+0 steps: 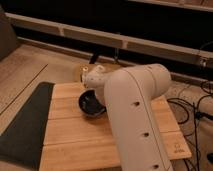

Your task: Drag the ceramic bowl in a circle

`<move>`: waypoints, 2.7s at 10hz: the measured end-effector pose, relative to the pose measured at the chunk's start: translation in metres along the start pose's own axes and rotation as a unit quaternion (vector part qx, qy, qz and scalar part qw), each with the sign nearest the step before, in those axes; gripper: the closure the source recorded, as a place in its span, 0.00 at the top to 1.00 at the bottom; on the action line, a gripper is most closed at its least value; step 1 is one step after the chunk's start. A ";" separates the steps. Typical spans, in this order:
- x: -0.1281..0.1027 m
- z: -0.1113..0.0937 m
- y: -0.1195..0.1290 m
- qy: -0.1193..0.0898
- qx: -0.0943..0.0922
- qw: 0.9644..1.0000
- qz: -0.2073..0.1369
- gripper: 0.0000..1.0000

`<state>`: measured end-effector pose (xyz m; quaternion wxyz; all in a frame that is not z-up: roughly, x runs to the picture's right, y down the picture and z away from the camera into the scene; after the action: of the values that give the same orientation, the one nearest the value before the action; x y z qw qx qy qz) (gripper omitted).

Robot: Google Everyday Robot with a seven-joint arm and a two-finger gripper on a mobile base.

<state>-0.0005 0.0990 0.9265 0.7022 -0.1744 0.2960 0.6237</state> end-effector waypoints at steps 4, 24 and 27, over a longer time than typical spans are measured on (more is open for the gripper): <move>0.036 -0.030 0.030 0.004 -0.031 0.999 -0.032 0.00; 0.009 -0.015 0.014 0.019 0.023 0.998 -0.053 0.02; 0.044 -0.024 -0.027 0.044 0.074 0.996 0.002 0.28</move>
<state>0.0233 0.1143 0.8767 0.6980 -0.1490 0.3721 0.5934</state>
